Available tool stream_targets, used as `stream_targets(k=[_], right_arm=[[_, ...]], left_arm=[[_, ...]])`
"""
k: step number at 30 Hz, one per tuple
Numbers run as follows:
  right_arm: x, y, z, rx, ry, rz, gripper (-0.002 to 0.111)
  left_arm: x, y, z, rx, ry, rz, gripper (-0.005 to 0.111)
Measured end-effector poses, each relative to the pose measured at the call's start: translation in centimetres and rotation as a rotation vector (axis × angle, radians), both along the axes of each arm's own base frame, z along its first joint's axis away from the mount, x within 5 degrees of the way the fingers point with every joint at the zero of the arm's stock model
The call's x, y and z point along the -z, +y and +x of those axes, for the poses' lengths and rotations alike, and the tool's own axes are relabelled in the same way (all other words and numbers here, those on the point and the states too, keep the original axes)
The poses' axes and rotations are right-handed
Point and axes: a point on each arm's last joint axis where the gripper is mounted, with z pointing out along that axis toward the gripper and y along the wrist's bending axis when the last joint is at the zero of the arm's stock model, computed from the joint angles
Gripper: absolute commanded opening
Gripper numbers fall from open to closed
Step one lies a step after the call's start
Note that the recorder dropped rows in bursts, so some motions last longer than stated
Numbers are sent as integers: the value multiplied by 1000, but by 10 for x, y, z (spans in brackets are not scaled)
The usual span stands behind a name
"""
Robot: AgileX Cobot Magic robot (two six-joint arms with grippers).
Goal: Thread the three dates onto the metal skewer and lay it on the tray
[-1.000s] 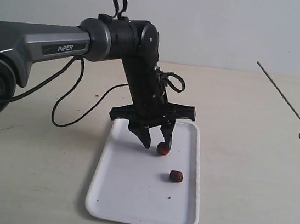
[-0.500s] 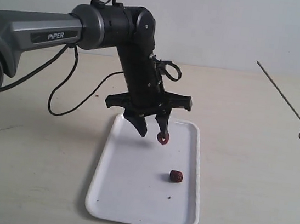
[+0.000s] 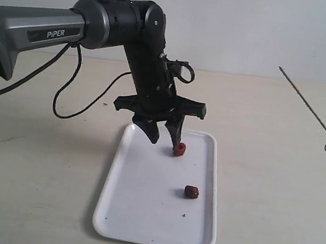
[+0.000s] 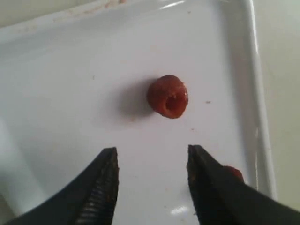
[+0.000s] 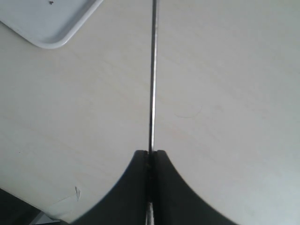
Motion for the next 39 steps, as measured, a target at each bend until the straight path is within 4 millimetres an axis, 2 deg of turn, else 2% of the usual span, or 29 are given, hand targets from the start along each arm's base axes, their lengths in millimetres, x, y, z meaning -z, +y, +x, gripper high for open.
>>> stream_targets(k=[3,6,11,17,24,35,39], right_arm=[[0,0,0,0,0,0,0],[0,0,0,0,1,1,0],[0,0,0,0,2,3,0],[1,2,-1,-2,13,22,0],[1,2,-1,-2,14,23,0],[0,0,-1,16,12,3,0],[1,-1,-1,17,14,2,0]], left_arm=[[0,-3,0,154,-70,-3,64],[-1,-8,-2,300,-151,2,64],[1,-16,-2,425,-245,13,64],[12,-15,1,503,-274,55,64],[12,-16,3,540,-318,53,64],[15,-34,-11,694,-356,57,64],[18,-33,-9,708,-365,83,64]])
